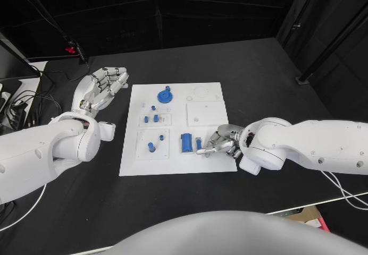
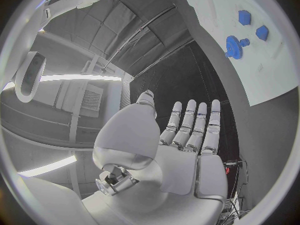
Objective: Assemble the parts on the task board
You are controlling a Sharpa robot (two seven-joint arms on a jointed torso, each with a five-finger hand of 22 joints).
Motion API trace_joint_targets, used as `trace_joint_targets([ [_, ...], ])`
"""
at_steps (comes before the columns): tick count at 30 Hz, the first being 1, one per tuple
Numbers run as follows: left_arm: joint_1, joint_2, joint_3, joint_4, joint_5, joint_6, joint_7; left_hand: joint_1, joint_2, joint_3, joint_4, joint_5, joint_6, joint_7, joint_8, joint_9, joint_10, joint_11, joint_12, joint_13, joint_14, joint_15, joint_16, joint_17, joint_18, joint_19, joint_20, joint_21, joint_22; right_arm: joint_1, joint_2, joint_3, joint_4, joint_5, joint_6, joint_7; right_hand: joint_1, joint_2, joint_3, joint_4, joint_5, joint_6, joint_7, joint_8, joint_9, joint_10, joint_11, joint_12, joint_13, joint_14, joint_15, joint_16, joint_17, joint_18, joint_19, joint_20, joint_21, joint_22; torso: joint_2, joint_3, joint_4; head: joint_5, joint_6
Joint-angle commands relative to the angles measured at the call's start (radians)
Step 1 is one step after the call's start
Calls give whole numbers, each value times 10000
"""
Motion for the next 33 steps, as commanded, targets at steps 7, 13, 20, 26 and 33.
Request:
trace_joint_targets([
  [7, 13, 12, 10, 12, 0, 74, 127, 9, 106, -46, -3, 54, -96, 1353, 42, -14, -6, -26, 54, -14, 88, -11, 58, -14, 6, 54, 21, 44, -6, 8, 106, 0, -100, -215, 101, -113, 757, 460, 208, -105, 273, -229, -114, 310, 382, 1059, -183, 42, 2627, 1020, -120, 25, 2635, -73, 1027, -129, 33, 2634, 2, 3, 3, 7, 0],
  [13, 13, 6, 10, 14, 0, 78, 128, 20, 113, -45, -4, 62, -98, 1353, 45, -14, -5, -26, 58, -14, 90, -11, 61, -20, 6, 53, 21, 45, -7, 8, 221, 0, -226, -379, -71, -111, 1257, 794, 385, -142, 711, -250, -193, 372, 534, 1059, -251, 42, 2627, 1020, -168, 25, 2635, -73, 1027, -172, 33, 2634, -5, 1, 10, -4, 0],
  [20, 13, 5, 10, 18, 0, 85, 127, 20, 113, -45, -4, 62, -98, 1353, 45, -14, -5, -26, 58, -14, 90, -11, 61, -20, 6, 53, 21, 45, -7, 9, 346, 1, -382, -420, -196, -89, 1363, 933, 415, -56, 938, -254, -206, 366, 580, 1059, -263, 42, 2627, 1020, -180, 25, 2635, -73, 1027, -186, 33, 2634, 1, 1, 15, 6, 0],
  [26, 13, 3, 10, 16, 0, 81, 118, 20, 113, -45, -4, 62, -98, 1353, 45, -14, -5, -26, 58, -14, 90, -11, 61, -20, 6, 53, 21, 45, -7, 9, 386, 1, -481, -428, -167, -117, 1548, 946, 430, -69, 1198, -265, -223, 354, 620, 1059, -278, 42, 2627, 1020, -192, 25, 2635, -73, 1027, -197, 33, 2634, 3, -4, 2, 3, 0],
  [33, 13, 6, 10, 11, 0, 82, 109, 20, 113, -45, -4, 62, -98, 1353, 45, -14, -5, -26, 58, -14, 90, -11, 61, -20, 6, 53, 21, 45, -7, 9, 402, 1, -544, -453, -84, -143, 1996, 851, 484, -230, 1659, -287, -246, 312, 673, 1059, -300, 42, 2627, 1020, -212, 25, 2635, -73, 1027, -218, 33, 2634, 5, 4, 7, -8, 0],
])
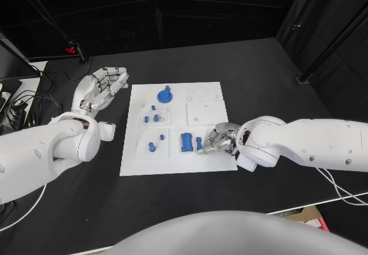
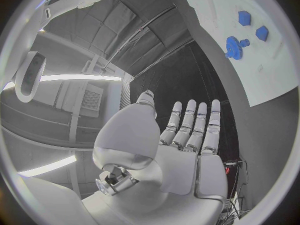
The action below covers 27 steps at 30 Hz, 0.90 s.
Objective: Assemble the parts on the task board
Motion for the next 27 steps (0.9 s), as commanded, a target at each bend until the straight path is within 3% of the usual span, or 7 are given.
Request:
trace_joint_targets([
  [1, 14, 9, 10, 6, 0, 71, 108, 20, 113, -45, -4, 62, -97, 1353, 45, -14, -5, -26, 64, -14, 90, -11, 61, -9, 6, 53, 21, 45, -6, 12, 1, 4, -11, -94, -16, -42, 587, 474, 6, -66, 50, -12, -43, 1, 18, 1091, -82, -32, 2539, 1043, -94, 25, 2635, -72, 1023, -81, 33, 2634, 5, 5, 4, -9, 0],
  [17, 12, 24, 10, -5, 0, 66, 93, 41, 121, -48, -4, 75, -101, 1353, 51, -14, -7, -26, 71, -15, 92, -12, 69, -25, 5, 49, 21, 48, -8, 12, 4, 4, -12, -122, 98, 6, 1351, 84, 126, -521, 17, -6, -45, -173, 26, 1091, -90, -32, 2539, 1043, -102, 25, 2635, -72, 1023, -94, 33, 2634, -4, 0, -3, -6, 0],
  [20, 11, 21, 10, -1, 0, 74, 97, 41, 121, -48, -4, 75, -101, 1353, 51, -14, -7, -26, 71, -15, 92, -12, 69, -25, 5, 49, 21, 48, -8, 12, -87, 4, 55, -125, 18, 134, 1466, -11, 153, -607, -63, 18, -40, -221, 9, 1091, -85, -32, 2539, 1043, -102, 25, 2635, -72, 1023, -94, 33, 2634, 4, 8, 13, 7, 0],
  [24, 7, 4, 10, -10, 0, 64, 98, 41, 121, -48, -4, 75, -101, 1353, 51, -14, -7, -26, 71, -15, 92, -12, 69, -25, 5, 49, 21, 48, -8, 12, -248, 4, 147, -126, -189, 464, 1619, -126, 214, -718, -90, 58, -28, -301, -28, 1091, -76, -32, 2539, 1043, -102, 25, 2635, -72, 1023, -95, 33, 2634, -12, 12, -18, 46, 0],
  [27, 3, 0, 10, -17, 0, 68, 106, 49, 127, -47, -4, 78, -102, 1353, 54, -14, -7, -26, 74, -15, 92, -12, 72, -31, 5, 48, 21, 49, -8, 12, -382, 4, 221, -120, -505, 925, 1638, -159, 224, -733, -70, 72, -22, -321, -38, 1091, -72, -32, 2539, 1043, -101, 25, 2635, -72, 1023, -95, 33, 2634, -4, 8, 8, 26, 0],
])
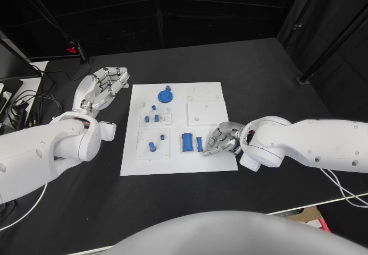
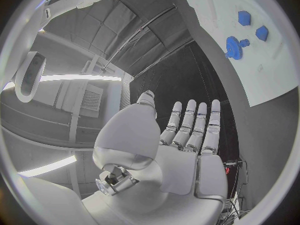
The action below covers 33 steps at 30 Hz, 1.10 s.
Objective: Assemble the parts on the task board
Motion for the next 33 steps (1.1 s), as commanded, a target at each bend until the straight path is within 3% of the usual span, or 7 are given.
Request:
trace_joint_targets([
  [1, 6, -2, 10, -4, 0, 65, 109, -3, 75, -47, -4, 38, -102, 1353, 54, -14, -8, -26, 37, -15, 92, -12, 68, -16, 6, 48, 21, 50, -8, 10, -128, 2, 112, -22, -615, 939, 519, 463, 5, -58, 5, 85, -15, -46, -14, 1091, -67, -70, 2539, 1055, -42, 25, 2635, -74, 1061, -60, 33, 2634, -1, 3, 5, -7, 0],
  [8, -29, -5, 10, -20, 0, 80, 155, -1, 75, -48, -3, 39, -103, 1353, 55, -14, -8, -26, 38, -15, 92, -12, 69, -18, 6, 48, 20, 50, -8, 42, -499, 11, 200, 356, -2124, 2410, -44, 269, -142, 331, 345, 232, -34, -127, -33, 1091, -79, -70, 2539, 1055, -61, 25, 2635, -74, 1061, -74, 33, 2634, -20, 1, -12, 43, 0],
  [18, -178, 76, 10, -51, 1, 256, 851, -159, -66, -290, 8, 46, 225, 1207, 224, 15, 53, -85, 107, -20, 104, -46, 99, -135, 27, 46, 19, 89, -30, 327, -16, 18, -1117, 3794, -3896, 8501, -479, 290, -369, 875, 1235, -480, 207, -448, -49, 1091, 85, -70, 2539, 1055, 139, 25, 2635, 355, -135, 69, -1392, 2013, -92, 21, 11, 190, 292],
  [21, -286, 36, 10, 35, 115, 255, 1376, -303, -154, -475, 11, -58, 519, 579, 135, -34, 73, 8, 118, -28, 57, -11, 73, -159, 26, 9, 22, 110, -73, 343, 432, 16, -1602, 5115, -3744, 10376, -1054, 490, -643, 818, 1151, -1681, 872, -1071, -517, 69, 690, -1018, 1888, -60, 707, -1218, 1495, 960, -2685, 476, -4324, 815, -124, 59, -37, 405, 509],
  [23, -336, 3, 11, 100, 333, 206, 1659, -364, -195, -533, 13, -153, 599, 482, 87, -36, 69, 39, 121, -28, 46, 8, 70, -159, 19, 10, 26, 123, -84, 343, 665, 15, -1816, 5470, -3580, 11139, -1613, 666, -877, 835, 1141, -2278, 1041, -1307, -766, -4032, 1028, -4987, -649, -3306, 930, -4624, -1199, 1417, -5345, 690, -7392, -482, -135, 47, -63, 503, 616],
  [28, -474, -108, 11, 323, 990, 4, 2374, -556, -293, -636, 17, -408, 641, 664, -30, -40, -30, -75, 92, -31, -10, -25, 64, -158, 43, 81, 21, 187, -98, 337, 1120, 13, -2123, 5866, -3142, 12232, -3012, 1142, -1507, 697, 959, -3700, 1388, -1588, -1216, -7523, 1738, -9575, -4170, -7021, 1841, -8789, -4380, 1245, -7409, 1290, -10407, -2281, -149, 69, -120, 908, 957],
  [33, -572, -77, 12, 452, 1276, -91, 2801, -1240, -858, -298, 18, -1350, 254, 917, -131, -18, -395, -279, 3, -22, -374, -89, -5, -151, -20, -100, 25, 125, -246, 329, 1375, 13, -2221, 5979, -2777, 12742, -4695, 781, -1624, 950, -246, -5783, 1356, -1825, -1455, -9546, 2825, -11609, -6093, -9378, 2891, -10783, -6132, 769, -9296, 1890, -12662, -3926, -140, 57, 22, 912, 1332],
])
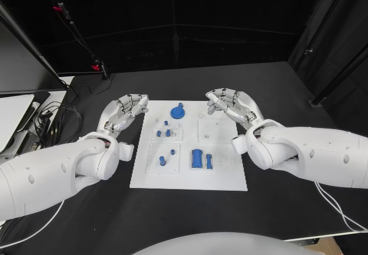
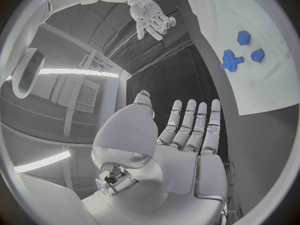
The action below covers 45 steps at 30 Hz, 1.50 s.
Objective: Assemble the parts on the task board
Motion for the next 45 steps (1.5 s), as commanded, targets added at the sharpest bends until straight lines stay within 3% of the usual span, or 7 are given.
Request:
trace_joint_targets([
  [1, -29, 39, 10, 70, 584, -135, 2841, -314, -332, 345, 14, -323, -262, 920, -58, 11, -161, -39, -63, -3, -165, -29, -41, -1, -36, -199, -7, -53, -123, 6, 90, 4, -18, 615, 439, 1470, -925, -529, 547, 62, -640, -959, 24, -15, -39, -817, 262, -626, -646, -974, 281, -651, -623, -181, -798, 147, -879, -654, -2, 13, 102, 18, 277],
  [10, -114, 127, 11, 62, 658, -179, 3027, -715, -967, 1178, 35, -537, -737, 1330, 133, 33, -440, 252, 10, 9, -336, 58, 62, 11, -78, -347, -9, -70, -311, -80, 309, 4, -232, 647, 614, 1708, -2386, -1863, 2765, 54, -1292, -2332, -361, 999, 87, -2267, 128, -811, -1681, -2797, 221, -867, -1652, -81, -2426, 567, -2580, -3080, -32, 33, 137, 33, 483],
  [11, -118, 103, 1, 66, 438, -99, -2, -4043, -508, 2085, -852, -1200, -1783, -500, -1764, -653, -1591, -559, -1992, -643, -960, -679, -2421, -642, -323, -1742, -882, -370, -1918, -69, 298, 0, -203, 451, 313, 759, -4977, -1411, 3478, -837, -1643, -2849, -733, -737, -1267, -3207, -647, -1976, -3387, -3668, -429, -2245, -3321, -992, -3405, -276, -2828, -4930, -23, 20, 94, 55, 435],
  [12, -142, 97, 38, 88, 449, -135, -26, -5610, -508, 2085, -1338, -1573, -2406, -733, -2753, -653, -2224, -943, -3063, -643, -1327, -1041, -3713, -642, -1079, -2534, -1356, -1082, -2806, -85, 312, 20, -209, 488, 287, 739, -6157, -1411, 3478, -1244, -1826, -3119, -1583, -1503, -1901, -3692, -1021, -2492, -4230, -4118, -733, -2854, -4143, -992, -3899, -668, -3562, -5868, -42, 18, 86, 69, 450],
  [16, -347, 46, 352, 277, 546, -447, -239, -8883, -508, 2085, -2165, -2797, -3446, -1567, -4484, -653, -3294, -2244, -4910, -643, -2480, -2353, -5992, -642, -1079, -3871, -2171, -1082, -4293, -221, 434, 190, -264, 803, 63, 568, -8804, -1411, 3478, -2108, -2556, -4213, -1583, -3099, -3191, -4647, -2410, -3562, -5900, -5009, -1928, -4116, -5781, -992, -4894, -1451, -3562, -7760, -199, 3, 12, 187, 574],
  [28, -1573, -259, 2235, 1407, 1123, -2314, -1512, -11762, -508, 2085, -2928, -2797, -4409, -1567, -6063, -653, -4277, -2244, -6593, -643, -2480, -2353, -8070, -642, -1079, -5089, -2909, -1082, -5662, -1082, 1211, 1265, -608, 2797, -1353, -519, -11170, -1411, 3478, -2914, -2556, -4213, -1583, -4613, -4423, -5557, -2410, -4579, -7498, -5844, -1928, -5317, -7340, -992, -5840, -2184, -3562, -9556, -1311, -101, -507, 1024, 1447],
  [45, -1666, -282, 2377, 1493, 1166, -2455, -1609, -11762, -508, 2085, -2928, -2797, -4409, -1567, -6063, -653, -4277, -2244, -6593, -643, -2480, -2353, -8070, -642, -1079, -5089, -2909, -1082, -5662, -1172, 1292, 1378, -644, 3007, -1502, -634, -11170, -1411, 3478, -2914, -2556, -4213, -1583, -4613, -4423, -5557, -2410, -4579, -7498, -5844, -1928, -5317, -7340, -992, -5840, -2184, -3562, -9556, -1515, -120, -602, 1177, 1608],
])
